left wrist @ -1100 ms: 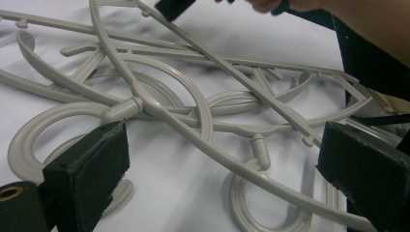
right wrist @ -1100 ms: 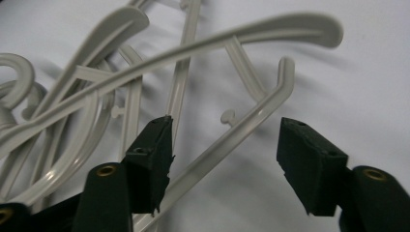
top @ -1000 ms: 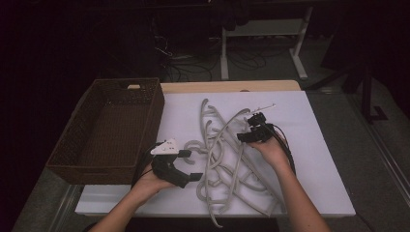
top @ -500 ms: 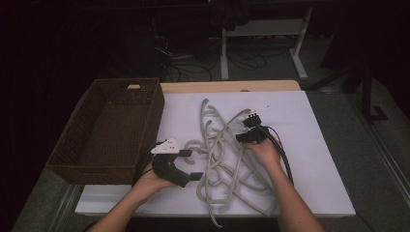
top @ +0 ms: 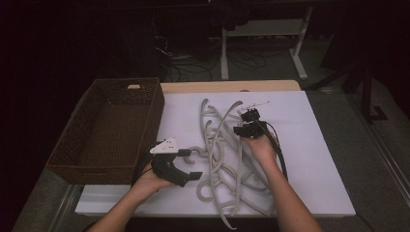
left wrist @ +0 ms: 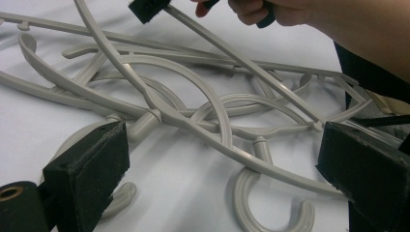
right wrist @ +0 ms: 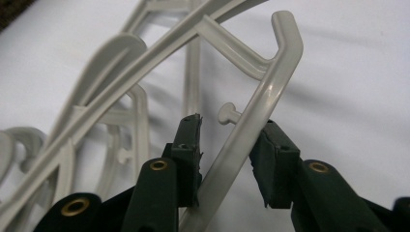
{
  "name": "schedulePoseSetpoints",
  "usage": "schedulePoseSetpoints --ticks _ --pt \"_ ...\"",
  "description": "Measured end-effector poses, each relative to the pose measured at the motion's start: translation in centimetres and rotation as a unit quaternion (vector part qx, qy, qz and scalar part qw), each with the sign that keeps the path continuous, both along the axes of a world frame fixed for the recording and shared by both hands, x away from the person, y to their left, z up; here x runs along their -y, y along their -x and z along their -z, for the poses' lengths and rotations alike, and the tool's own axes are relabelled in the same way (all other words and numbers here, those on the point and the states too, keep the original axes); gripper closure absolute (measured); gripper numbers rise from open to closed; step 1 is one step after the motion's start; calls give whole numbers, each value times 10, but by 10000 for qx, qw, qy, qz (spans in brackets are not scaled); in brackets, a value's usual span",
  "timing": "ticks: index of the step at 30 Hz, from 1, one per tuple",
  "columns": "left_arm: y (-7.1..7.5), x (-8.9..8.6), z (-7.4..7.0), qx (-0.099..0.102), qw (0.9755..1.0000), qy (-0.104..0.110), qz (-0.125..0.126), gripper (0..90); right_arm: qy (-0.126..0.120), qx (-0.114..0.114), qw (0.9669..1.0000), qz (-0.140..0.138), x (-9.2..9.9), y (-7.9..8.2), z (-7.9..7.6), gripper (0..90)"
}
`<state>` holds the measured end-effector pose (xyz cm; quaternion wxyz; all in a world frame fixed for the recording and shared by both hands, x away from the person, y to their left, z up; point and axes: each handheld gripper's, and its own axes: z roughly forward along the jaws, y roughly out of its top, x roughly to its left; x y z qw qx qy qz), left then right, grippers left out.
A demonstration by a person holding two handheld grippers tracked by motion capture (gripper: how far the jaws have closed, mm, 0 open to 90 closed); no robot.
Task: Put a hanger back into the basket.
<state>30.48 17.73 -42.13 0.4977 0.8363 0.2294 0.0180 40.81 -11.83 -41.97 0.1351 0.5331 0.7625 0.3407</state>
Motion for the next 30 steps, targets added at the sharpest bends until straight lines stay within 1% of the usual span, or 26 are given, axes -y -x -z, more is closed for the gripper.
schedulePoseSetpoints --ticks 7,10,12,14,15,17,20,22,24,25,28,30 --pt "0 0 0 2 10000 10 2 41 -140 185 9996 -139 -11 -1 -15 673" --pt "0 0 0 6 10000 8 -3 41 -123 244 9993 -243 -18 -4 -23 680" --pt "0 0 -1 13 10000 22 -11 41 -79 290 9990 -321 -24 -7 -29 683" --pt "0 0 -1 18 10000 22 -20 41 14 359 9984 -441 -30 -12 -33 683" --pt "0 -1 -1 21 10000 23 -20 41 50 358 9983 -468 -34 -15 -35 684" --pt "0 -1 -1 34 10000 20 -14 41 166 403 9972 -603 -41 -22 -39 684" --pt "0 -1 -1 34 10000 15 -10 41 297 424 9960 -734 -53 -34 -43 688" --pt "0 -1 -1 20 10000 22 -14 41 336 437 9948 -856 -60 -43 -44 689" --pt "0 0 0 11 10000 22 -12 41 346 445 9932 -1018 -67 -53 -43 687" --pt "0 0 0 20 10000 13 0 41 381 455 9926 -1057 -70 -57 -41 685" --pt "1 1 1 11 10000 -1 29 41 395 419 9907 -1229 -77 -71 -34 677" --pt "1 2 1 5 10000 -5 35 41 468 388 9893 -1323 -80 -80 -26 667"
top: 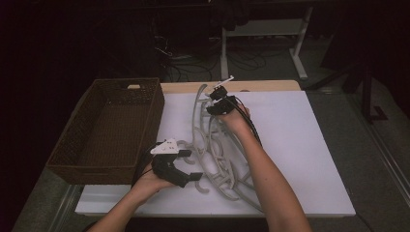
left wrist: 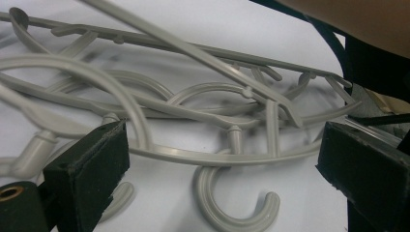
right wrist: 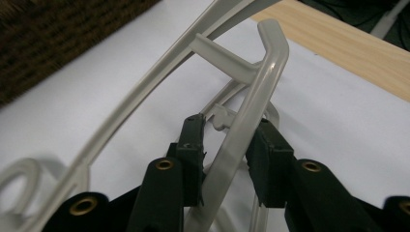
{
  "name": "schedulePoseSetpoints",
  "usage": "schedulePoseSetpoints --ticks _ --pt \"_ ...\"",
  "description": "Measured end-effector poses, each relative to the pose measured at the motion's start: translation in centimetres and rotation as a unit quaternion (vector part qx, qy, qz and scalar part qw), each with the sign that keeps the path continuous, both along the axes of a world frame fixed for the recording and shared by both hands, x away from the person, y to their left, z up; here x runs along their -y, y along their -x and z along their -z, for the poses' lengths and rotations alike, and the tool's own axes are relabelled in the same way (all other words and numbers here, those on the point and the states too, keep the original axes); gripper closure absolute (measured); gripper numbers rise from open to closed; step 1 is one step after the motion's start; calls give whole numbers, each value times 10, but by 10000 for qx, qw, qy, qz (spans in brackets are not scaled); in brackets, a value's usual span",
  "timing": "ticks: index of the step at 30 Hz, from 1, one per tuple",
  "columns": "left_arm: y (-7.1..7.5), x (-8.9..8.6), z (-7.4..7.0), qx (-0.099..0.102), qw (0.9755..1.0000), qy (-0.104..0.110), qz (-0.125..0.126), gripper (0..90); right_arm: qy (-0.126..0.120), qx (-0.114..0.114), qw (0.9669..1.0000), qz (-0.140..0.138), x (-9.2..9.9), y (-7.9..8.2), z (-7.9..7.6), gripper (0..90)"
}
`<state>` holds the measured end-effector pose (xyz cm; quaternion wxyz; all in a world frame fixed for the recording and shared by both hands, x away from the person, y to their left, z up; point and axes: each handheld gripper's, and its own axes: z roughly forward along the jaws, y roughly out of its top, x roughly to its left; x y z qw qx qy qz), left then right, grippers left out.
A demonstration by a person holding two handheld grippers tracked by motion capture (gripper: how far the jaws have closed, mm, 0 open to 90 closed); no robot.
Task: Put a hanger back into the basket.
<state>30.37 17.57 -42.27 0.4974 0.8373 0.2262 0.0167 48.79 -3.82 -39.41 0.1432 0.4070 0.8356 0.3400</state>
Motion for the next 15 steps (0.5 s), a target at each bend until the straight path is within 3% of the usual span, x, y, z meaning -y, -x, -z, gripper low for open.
schedulePoseSetpoints --ticks 4,8,12,15 --pt "0 0 1 -15 10000 -16 4 41 57 -195 9998 1 -2 -12 20 648" --pt "-1 -1 2 -9 10000 -41 -12 41 -57 -297 9995 101 1 -14 31 519" --pt "-2 -3 1 0 10000 -19 -48 41 -166 -184 9997 31 6 -2 17 494" --pt "-3 -5 0 24 10000 -1 -83 41 -212 -100 9996 -162 9 18 1 492"
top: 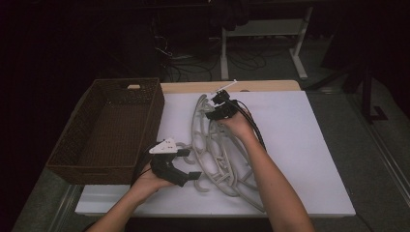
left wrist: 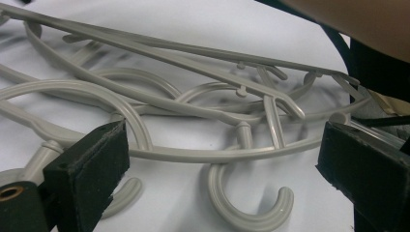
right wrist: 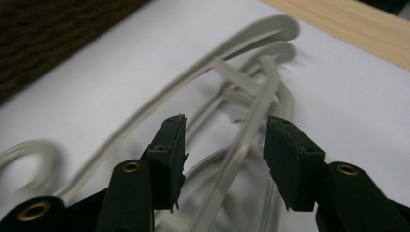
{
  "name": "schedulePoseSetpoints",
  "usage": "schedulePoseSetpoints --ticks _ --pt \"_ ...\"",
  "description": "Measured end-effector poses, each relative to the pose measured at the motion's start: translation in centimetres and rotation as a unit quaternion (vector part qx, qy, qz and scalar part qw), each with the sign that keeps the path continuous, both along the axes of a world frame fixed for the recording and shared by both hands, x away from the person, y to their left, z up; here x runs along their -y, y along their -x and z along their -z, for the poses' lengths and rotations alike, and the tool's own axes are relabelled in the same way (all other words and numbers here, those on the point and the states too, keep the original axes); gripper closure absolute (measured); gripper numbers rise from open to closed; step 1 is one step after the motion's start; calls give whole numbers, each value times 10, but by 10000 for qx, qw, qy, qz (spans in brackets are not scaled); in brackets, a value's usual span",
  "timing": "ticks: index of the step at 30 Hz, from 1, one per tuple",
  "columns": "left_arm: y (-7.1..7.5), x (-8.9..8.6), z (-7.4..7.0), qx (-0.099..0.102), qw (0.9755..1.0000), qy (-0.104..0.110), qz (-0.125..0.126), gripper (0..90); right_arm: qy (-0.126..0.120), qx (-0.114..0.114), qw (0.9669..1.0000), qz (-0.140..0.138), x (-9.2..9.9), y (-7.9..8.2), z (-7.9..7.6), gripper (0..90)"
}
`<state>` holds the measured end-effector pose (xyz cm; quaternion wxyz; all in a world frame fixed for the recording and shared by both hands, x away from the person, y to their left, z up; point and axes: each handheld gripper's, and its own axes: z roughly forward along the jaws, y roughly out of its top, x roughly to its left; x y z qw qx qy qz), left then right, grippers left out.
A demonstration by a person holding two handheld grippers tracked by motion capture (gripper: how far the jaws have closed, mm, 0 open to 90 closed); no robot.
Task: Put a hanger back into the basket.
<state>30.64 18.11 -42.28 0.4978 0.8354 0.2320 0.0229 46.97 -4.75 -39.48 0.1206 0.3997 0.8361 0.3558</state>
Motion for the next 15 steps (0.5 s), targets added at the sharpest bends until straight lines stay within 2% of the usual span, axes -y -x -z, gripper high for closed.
schedulePoseSetpoints --ticks 3,6,15 --pt "0 -2 -1 17 10000 40 -42 41 -64 59 9998 -169 6 24 -11 498" --pt "0 -3 -2 4 10000 46 -69 41 -137 81 9994 -291 15 48 -16 505" --pt "1 -2 -2 31 9999 44 -89 41 -214 72 9986 -478 39 112 -5 533"
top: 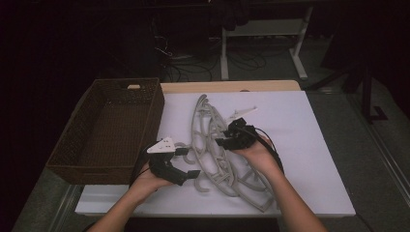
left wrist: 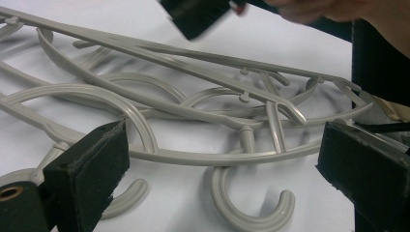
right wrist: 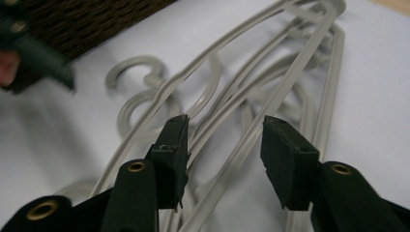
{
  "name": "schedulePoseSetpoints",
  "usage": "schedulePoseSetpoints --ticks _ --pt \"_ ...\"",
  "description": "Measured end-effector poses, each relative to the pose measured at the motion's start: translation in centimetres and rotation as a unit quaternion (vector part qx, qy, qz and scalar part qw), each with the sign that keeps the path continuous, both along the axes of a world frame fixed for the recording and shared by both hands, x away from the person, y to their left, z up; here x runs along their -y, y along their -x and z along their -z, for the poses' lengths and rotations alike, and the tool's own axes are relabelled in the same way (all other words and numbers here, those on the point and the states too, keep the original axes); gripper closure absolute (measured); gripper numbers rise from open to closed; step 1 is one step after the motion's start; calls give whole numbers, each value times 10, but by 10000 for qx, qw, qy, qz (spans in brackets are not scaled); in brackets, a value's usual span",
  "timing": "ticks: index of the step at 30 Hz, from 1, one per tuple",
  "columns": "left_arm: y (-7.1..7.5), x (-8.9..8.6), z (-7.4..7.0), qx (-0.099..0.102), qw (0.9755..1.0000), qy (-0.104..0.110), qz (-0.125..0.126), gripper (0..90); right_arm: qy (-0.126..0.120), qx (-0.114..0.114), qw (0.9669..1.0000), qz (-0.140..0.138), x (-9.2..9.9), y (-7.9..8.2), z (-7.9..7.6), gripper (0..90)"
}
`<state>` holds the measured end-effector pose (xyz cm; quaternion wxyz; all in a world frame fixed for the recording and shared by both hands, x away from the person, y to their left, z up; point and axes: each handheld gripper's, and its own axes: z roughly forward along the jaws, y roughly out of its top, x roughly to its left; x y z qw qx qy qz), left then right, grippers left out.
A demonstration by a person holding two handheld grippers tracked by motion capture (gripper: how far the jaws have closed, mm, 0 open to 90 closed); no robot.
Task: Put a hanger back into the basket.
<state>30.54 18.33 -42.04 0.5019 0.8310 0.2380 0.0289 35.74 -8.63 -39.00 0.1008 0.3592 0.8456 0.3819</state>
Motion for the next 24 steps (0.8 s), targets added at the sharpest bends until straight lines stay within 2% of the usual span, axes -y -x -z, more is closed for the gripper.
schedulePoseSetpoints --ticks 3,5,7,10,14,18,24 --pt "0 -1 -1 22 10000 37 -25 41 154 -6 9998 -111 2 17 3 538" --pt "0 -2 -2 43 10000 65 -55 41 69 -72 9997 -221 2 28 5 544" --pt "-1 -3 -2 41 9999 71 -87 42 76 -42 9994 -341 -1 38 7 559" --pt "-2 -5 -3 50 9999 106 -97 42 -8 -93 9987 -507 -7 47 11 582" --pt "-1 -7 -10 74 9997 216 -98 41 103 -186 9980 -603 -22 47 20 604" --pt "0 -11 -20 105 9990 430 -116 41 125 -302 9971 -687 -37 43 27 614" --pt "-1 -15 -24 98 9984 544 -152 41 209 -516 9966 -607 -55 36 38 614"
